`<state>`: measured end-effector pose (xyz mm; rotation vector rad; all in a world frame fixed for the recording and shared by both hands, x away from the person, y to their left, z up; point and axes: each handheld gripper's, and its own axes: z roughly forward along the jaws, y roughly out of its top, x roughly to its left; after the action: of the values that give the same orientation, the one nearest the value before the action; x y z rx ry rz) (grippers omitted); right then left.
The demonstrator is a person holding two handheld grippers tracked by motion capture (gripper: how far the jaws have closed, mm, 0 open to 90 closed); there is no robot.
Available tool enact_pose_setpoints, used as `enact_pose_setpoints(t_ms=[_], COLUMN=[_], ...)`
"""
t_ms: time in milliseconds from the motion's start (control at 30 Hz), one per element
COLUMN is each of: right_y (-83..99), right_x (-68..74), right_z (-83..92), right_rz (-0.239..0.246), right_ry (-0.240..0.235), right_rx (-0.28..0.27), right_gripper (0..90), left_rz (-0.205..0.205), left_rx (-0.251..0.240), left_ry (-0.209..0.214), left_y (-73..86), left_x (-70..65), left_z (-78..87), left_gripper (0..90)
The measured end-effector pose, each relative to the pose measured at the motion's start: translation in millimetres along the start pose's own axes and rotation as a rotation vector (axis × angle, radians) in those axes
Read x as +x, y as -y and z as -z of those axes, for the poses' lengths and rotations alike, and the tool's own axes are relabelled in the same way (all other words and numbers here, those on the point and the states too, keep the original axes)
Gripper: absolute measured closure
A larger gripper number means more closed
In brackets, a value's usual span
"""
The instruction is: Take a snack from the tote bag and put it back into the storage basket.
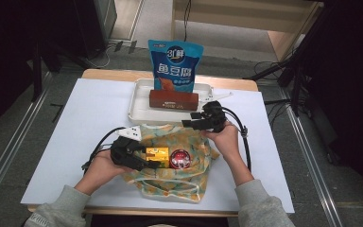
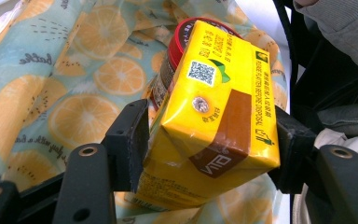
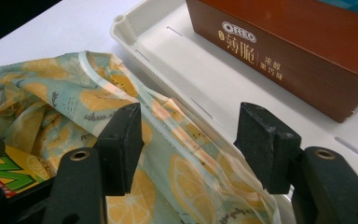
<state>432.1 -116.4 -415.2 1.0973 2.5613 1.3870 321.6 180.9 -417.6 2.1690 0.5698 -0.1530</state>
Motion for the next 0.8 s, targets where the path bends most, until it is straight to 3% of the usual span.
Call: enact_pose_setpoints(t_ms=[300, 800], right_y=[0.4, -0.4], right_x=[1.2, 0.9], right_z=[-0.2, 1.3], right_rz=[0.002, 0.007], right_ry=[0.003, -0.003], right_rx=[0.002, -0.008], right_gripper=[41.9, 41.5], left_rz=[-0.034, 0.031], left_rx=[0.041, 0.037], left_ry=[-0.028, -0.041], left_y=[-4.3, -7.5], left_x=[-3.1, 3.5], left_z=[2.5, 16.3], left_gripper=[45.7, 50.6])
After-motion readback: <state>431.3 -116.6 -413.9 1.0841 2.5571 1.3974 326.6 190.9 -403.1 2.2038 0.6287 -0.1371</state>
